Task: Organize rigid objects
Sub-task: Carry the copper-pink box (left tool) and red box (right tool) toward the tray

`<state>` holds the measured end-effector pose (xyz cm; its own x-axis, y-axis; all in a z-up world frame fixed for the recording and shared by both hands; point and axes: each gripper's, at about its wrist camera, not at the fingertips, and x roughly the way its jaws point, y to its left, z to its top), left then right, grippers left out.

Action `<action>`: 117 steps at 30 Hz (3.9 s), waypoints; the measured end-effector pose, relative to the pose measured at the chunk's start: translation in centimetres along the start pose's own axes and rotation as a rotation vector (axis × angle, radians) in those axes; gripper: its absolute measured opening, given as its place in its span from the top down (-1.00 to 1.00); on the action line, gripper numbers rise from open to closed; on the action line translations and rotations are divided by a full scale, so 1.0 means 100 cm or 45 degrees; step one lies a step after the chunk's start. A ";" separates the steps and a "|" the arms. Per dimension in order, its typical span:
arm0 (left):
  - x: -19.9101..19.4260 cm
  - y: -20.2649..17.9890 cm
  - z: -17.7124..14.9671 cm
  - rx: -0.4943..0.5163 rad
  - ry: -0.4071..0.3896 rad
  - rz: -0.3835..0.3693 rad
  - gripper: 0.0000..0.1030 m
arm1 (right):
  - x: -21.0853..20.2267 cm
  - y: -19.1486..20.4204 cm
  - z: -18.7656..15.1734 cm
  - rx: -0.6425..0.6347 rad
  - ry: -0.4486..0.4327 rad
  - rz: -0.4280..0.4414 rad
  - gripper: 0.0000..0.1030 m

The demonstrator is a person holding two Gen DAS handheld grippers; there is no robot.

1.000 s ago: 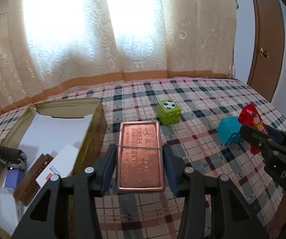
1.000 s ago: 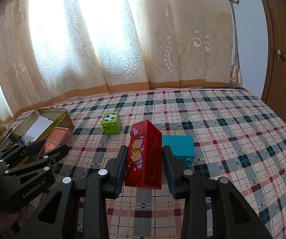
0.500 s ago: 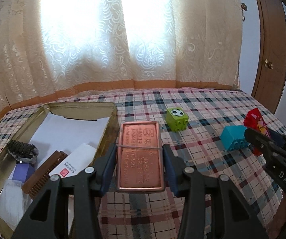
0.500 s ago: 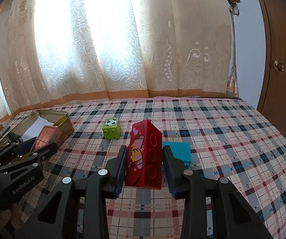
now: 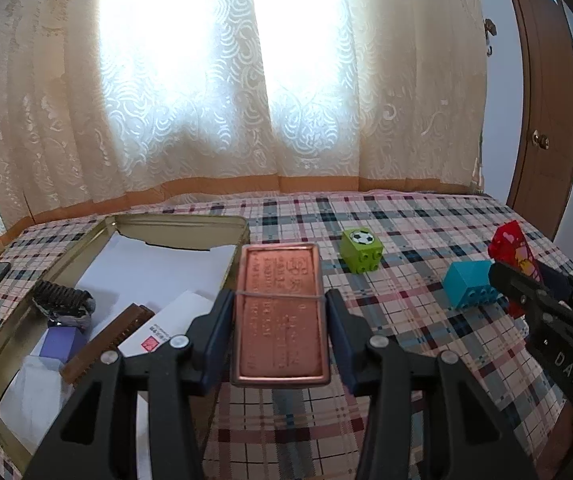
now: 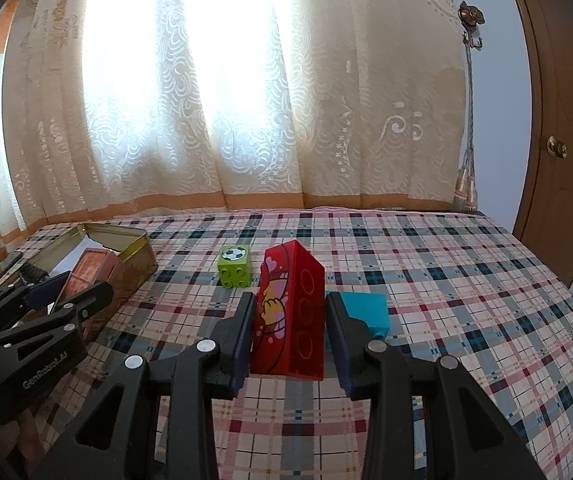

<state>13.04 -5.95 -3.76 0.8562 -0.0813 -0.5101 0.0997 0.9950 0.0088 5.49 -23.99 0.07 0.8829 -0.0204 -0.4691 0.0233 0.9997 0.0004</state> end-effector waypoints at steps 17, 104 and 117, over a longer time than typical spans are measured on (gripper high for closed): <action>-0.015 0.008 -0.006 -0.025 -0.039 0.027 0.12 | -0.015 0.016 -0.003 -0.018 -0.066 0.038 0.26; -0.082 0.109 -0.038 -0.198 -0.199 0.204 0.12 | -0.021 0.136 -0.011 -0.235 -0.078 0.330 0.26; -0.062 0.139 -0.023 -0.161 -0.070 0.197 0.12 | -0.002 0.179 0.014 -0.297 -0.026 0.466 0.26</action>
<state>8.00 8.52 -2.43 0.8830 0.0735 -0.4635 -0.0968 0.9949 -0.0266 6.36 -6.15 1.45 0.8224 0.3378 -0.4579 -0.3973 0.9170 -0.0371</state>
